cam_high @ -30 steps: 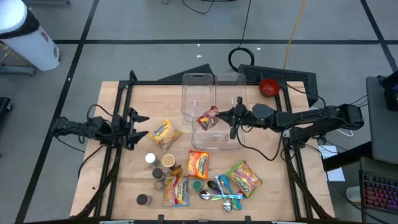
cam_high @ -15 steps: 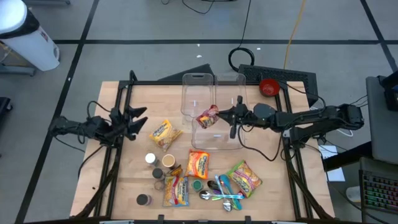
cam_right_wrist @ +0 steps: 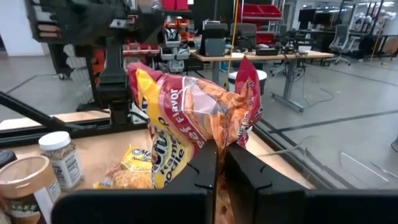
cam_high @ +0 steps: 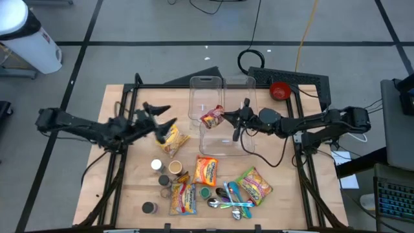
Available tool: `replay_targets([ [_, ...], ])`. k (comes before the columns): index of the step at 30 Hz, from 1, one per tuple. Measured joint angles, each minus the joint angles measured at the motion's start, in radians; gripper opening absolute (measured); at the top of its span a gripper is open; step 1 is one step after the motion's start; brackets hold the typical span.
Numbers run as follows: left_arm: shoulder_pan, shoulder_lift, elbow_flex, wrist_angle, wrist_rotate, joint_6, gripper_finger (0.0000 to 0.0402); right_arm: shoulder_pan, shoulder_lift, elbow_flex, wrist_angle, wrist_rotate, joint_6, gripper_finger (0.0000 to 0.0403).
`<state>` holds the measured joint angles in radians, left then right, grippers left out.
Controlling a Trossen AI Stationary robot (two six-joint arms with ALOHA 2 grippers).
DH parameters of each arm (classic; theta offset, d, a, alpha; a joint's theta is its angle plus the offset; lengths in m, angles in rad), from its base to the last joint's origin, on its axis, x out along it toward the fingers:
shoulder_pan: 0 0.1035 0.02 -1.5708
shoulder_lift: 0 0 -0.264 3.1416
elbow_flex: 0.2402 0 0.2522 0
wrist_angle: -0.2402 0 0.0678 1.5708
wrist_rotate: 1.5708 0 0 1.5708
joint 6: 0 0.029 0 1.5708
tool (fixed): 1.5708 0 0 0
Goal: Pick & Place Food Item
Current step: Put the red noodle pack into the left transparent bin
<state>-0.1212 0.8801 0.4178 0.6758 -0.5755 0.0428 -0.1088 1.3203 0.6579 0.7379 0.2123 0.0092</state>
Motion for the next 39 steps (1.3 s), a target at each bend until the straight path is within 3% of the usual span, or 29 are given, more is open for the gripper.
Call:
replay_targets([
  [7, 0.028, 0.285, 0.209, 0.000, 0.001, 0.099, 0.0312, -0.032, 0.006, 0.000, 0.037, 0.004, 0.009, 0.0009],
  [15, 0.068, 0.496, 0.344, -0.002, -0.039, 0.120, 0.0312, -0.036, 0.006, 0.000, 0.044, 0.000, 0.004, 0.0009],
  [23, 0.099, 0.537, 0.356, -0.008, -0.018, 0.012, 0.0312, -0.036, 0.006, 0.000, 0.060, 0.001, -0.022, 0.0009],
  [30, 0.134, 0.536, 0.356, -0.028, 0.095, -0.108, 0.0309, -0.036, 0.006, 0.000, 0.067, 0.000, -0.022, 0.0009],
  [34, 0.147, 0.537, 0.356, -0.040, 0.114, -0.152, 0.0265, -0.036, 0.006, 0.000, 0.067, 0.000, -0.025, 0.0009],
  [39, 0.155, 0.537, 0.356, -0.048, 0.114, -0.171, 0.0158, -0.036, 0.006, 0.000, 0.066, 0.000, -0.025, 0.0009],
])
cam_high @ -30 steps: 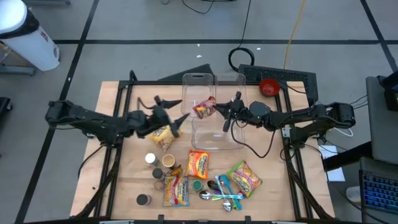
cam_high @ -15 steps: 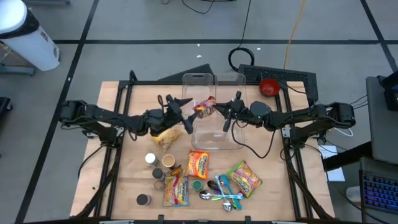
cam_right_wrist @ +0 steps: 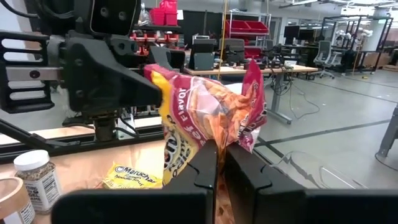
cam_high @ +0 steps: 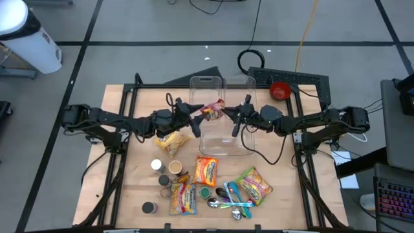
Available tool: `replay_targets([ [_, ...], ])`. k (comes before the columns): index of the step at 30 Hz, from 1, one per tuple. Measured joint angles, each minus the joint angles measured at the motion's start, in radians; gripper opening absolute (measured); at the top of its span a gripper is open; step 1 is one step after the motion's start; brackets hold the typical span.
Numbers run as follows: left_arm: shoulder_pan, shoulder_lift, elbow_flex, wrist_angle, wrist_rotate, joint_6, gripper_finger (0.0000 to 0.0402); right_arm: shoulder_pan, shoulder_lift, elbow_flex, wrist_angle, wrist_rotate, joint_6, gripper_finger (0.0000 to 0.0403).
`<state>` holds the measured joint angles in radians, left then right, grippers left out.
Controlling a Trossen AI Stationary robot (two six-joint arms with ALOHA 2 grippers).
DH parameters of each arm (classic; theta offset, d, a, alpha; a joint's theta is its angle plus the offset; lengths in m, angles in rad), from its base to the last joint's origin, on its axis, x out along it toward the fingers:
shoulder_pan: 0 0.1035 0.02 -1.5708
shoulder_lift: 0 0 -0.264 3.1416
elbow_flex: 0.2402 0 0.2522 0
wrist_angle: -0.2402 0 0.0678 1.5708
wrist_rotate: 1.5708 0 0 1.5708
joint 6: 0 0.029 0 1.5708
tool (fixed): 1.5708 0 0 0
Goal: Pick & Place Food Item
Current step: Put the red noodle pack into the left transparent bin
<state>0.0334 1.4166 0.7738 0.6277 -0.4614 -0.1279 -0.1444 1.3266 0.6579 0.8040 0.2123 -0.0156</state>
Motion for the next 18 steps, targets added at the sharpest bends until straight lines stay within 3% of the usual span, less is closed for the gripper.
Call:
replay_targets([
  [5, 0.000, -0.008, 0.000, 0.001, 0.002, 0.061, 0.0038, 0.001, 0.000, 0.000, -0.001, -0.004, 0.000, 0.0009],
  [7, 0.000, -0.011, 0.000, 0.011, 0.002, 0.095, 0.0011, 0.001, 0.000, 0.000, -0.001, -0.007, 0.000, 0.0010],
  [12, 0.008, -0.031, -0.002, 0.023, -0.037, 0.168, 0.0012, 0.000, -0.001, 0.001, -0.022, -0.006, 0.009, 0.0032],
  [18, 0.067, -0.086, 0.002, 0.018, -0.057, 0.273, 0.0010, 0.004, -0.051, 0.001, -0.059, -0.058, 0.037, 0.0089],
])
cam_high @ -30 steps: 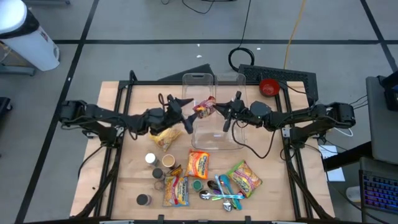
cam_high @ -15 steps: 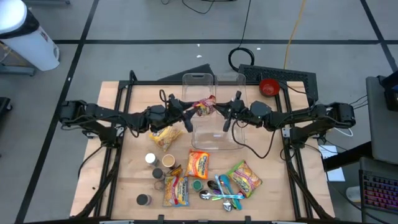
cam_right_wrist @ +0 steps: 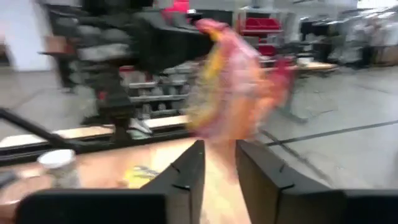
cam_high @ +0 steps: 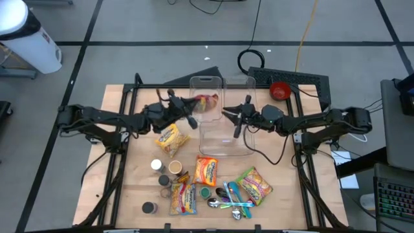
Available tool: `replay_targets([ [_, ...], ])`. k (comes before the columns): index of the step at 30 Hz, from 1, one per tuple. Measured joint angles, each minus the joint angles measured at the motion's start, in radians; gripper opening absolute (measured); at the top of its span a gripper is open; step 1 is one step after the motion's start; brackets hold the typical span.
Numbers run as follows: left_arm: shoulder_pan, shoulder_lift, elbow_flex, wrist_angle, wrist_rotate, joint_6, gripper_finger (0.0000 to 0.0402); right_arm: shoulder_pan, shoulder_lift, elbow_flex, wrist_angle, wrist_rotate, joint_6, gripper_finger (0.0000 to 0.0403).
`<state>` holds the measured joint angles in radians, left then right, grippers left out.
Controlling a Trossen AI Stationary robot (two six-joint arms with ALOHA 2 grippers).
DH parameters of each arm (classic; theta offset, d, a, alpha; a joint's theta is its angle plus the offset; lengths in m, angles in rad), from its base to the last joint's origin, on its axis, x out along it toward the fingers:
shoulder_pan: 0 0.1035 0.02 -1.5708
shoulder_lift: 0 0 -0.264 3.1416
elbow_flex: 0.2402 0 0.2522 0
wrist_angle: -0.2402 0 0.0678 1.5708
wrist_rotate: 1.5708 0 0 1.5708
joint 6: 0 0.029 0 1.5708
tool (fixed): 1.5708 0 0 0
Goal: Pick & Place Food Item
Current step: Put the red noodle pack into the left transparent bin
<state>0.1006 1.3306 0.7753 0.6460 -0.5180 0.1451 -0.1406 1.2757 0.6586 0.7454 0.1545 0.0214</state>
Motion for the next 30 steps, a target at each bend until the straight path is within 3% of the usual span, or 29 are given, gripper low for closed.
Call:
replay_targets([
  [3, 0.057, -0.023, -0.004, -0.039, 0.039, 0.062, 0.0005, 0.001, -0.041, 0.000, -0.024, -0.034, 0.026, 0.0118],
  [6, 0.149, -0.023, -0.002, -0.086, 0.171, 0.079, 0.0007, 0.000, -0.077, 0.000, -0.068, -0.053, 0.020, 0.0139],
  [9, 0.253, -0.001, -0.003, -0.103, 0.295, 0.070, 0.0004, 0.000, -0.097, 0.000, -0.104, -0.052, 0.020, 0.0152],
  [13, 0.379, 0.048, 0.018, -0.120, 0.366, 0.049, 0.0006, 0.000, -0.102, 0.000, -0.114, -0.052, 0.020, 0.0157],
  [20, 0.464, 0.198, 0.311, -0.590, 0.388, 0.099, 0.0006, -0.002, -0.101, 0.000, -0.121, -0.052, 0.019, 0.0150],
  [26, 0.470, 0.386, 0.551, -0.825, 0.451, 0.194, 0.0007, -0.003, -0.101, 0.000, -0.142, -0.052, 0.019, 0.0150],
  [30, 0.459, 0.492, 0.678, -0.957, 0.423, 0.288, 0.0003, -0.003, -0.101, 0.000, -0.157, -0.052, 0.019, 0.0147],
])
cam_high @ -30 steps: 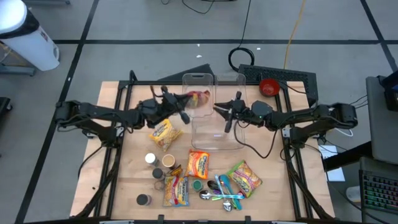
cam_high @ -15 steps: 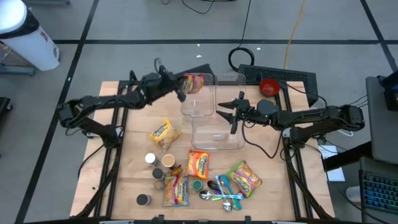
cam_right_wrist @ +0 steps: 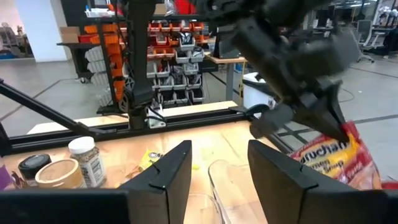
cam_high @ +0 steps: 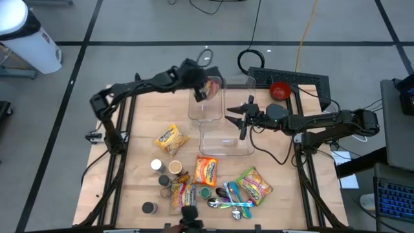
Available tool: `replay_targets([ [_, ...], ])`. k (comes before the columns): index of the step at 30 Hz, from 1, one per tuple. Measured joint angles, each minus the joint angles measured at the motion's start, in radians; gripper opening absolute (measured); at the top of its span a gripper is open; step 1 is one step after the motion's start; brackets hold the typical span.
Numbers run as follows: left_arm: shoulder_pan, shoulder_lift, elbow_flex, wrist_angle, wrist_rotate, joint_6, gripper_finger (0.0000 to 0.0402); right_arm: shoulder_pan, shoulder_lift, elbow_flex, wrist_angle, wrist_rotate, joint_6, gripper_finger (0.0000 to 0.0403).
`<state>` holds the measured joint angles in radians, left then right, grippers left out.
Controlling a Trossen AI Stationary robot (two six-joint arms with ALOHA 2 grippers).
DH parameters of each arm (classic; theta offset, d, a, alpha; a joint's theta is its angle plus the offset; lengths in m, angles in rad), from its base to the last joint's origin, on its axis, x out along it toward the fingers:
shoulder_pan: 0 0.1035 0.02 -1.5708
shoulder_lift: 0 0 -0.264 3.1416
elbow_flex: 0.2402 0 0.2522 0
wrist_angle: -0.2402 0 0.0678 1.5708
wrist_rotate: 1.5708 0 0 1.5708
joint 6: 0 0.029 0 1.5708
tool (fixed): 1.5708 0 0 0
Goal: Pick & Place Food Item
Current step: Put the red noodle pack into the left transparent bin
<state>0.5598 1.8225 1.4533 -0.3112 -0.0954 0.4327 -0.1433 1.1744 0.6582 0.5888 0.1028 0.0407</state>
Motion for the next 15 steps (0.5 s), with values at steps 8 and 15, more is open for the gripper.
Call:
replay_targets([
  [8, 0.000, 0.128, 0.151, -0.139, -0.144, 0.156, 0.0003, 0.000, 0.000, 0.000, -0.006, 0.000, 0.000, 0.0145],
  [15, -0.018, 0.137, 0.159, -0.130, -0.147, 0.283, 0.0006, 0.000, 0.000, 0.000, -0.012, 0.000, 0.000, 0.0142],
])
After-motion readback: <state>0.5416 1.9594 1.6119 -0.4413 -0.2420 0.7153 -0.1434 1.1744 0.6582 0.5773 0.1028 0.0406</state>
